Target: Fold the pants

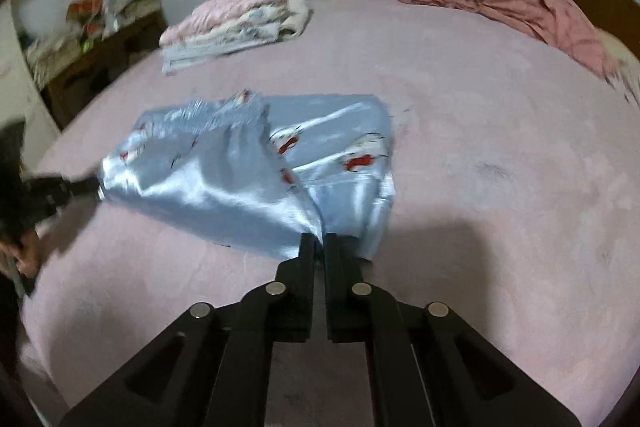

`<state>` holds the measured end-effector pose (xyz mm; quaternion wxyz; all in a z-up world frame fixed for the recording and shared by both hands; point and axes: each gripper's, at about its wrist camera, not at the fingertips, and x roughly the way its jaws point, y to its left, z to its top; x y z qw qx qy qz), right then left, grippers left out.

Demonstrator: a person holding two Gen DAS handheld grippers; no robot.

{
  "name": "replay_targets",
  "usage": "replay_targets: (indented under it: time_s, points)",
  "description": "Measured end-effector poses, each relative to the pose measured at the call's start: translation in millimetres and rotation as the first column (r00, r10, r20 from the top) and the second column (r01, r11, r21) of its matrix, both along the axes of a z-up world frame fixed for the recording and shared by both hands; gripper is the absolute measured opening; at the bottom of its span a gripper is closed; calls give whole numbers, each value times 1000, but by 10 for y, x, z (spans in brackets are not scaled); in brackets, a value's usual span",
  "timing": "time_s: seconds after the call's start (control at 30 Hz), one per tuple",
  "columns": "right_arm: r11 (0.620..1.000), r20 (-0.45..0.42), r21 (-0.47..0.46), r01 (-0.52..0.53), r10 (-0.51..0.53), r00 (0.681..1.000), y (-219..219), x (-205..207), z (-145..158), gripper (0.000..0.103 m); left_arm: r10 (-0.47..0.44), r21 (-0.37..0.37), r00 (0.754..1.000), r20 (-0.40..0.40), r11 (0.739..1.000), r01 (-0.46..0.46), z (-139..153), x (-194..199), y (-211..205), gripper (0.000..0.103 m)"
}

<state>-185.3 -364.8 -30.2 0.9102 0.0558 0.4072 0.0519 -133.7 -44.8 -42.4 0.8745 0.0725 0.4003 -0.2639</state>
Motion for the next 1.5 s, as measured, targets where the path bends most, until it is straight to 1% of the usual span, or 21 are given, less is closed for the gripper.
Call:
replay_targets:
  time_s: [0.07,0.1,0.17,0.27,0.4,0.5,0.57,0.63,0.67,0.73,0.77,0.8,0.83,0.9,0.97,1.03,1.17,1.27,1.33,1.43,1.5]
  points:
    - [998,15,-28,61,-61,998,-109,-55,41,1,60,39,998,33,997,-62,38,23,44,4]
    - [995,22,-50,88,-87,996,-155,-81,65,1,76,45,995,57,996,-79,81,11,63,8]
    - [992,42,-34,121,-120,992,-247,-128,142,1,71,-15,994,77,997,-70,224,-18,118,14]
    - [993,60,52,102,-105,993,-251,-98,283,2,38,-111,995,90,993,-28,444,-31,78,15]
    - [993,121,119,13,-28,992,144,102,510,2,9,-121,991,137,993,7,642,52,-295,15]
    - [984,86,172,-41,26,996,525,351,523,2,18,-135,995,101,991,-4,607,255,-580,15]
    - [990,55,138,8,-15,998,714,569,460,2,42,-134,997,60,990,-34,491,397,-705,15]
    - [990,14,117,77,-79,997,728,767,362,2,65,-127,998,-10,990,-66,315,542,-783,15]
    - [984,-29,163,69,-65,997,696,894,264,2,73,-127,997,-33,989,-76,239,585,-796,15]
    - [976,-74,209,63,-49,996,639,1039,119,2,108,-109,994,-33,988,-111,85,663,-795,15]
    - [974,-64,213,78,-66,996,587,1077,59,2,133,-107,991,-31,985,-136,36,698,-775,15]
    - [971,-47,222,91,-82,995,540,1091,14,2,140,-133,989,-51,980,-146,4,723,-741,19]
    - [966,-36,242,94,-87,996,492,1092,-30,2,140,-191,987,-77,970,-152,-8,764,-663,20]
    - [949,-34,301,91,-85,996,389,1102,-124,2,160,-265,981,-105,947,-183,-24,809,-528,21]
    - [940,-36,330,86,-78,996,342,1125,-166,2,167,-284,974,-151,937,-205,-87,857,-482,22]
    - [937,-36,339,83,-76,996,334,1150,-195,2,167,-280,974,-150,938,-204,-103,845,-498,22]
    - [930,-4,352,108,-114,993,281,1084,-169,2,185,-259,981,-58,946,-194,5,720,-541,27]
    - [940,41,291,176,-196,980,215,958,-77,6,197,-314,979,55,934,-171,159,562,-451,34]
    - [929,71,318,190,-223,972,116,871,-40,6,224,-328,962,159,931,-162,283,410,-424,48]
    - [913,93,349,212,-259,961,4,785,2,6,250,-330,922,297,933,-146,421,196,-435,54]
    - [923,124,318,217,-267,956,21,727,79,6,278,-331,892,355,930,-158,466,126,-425,62]
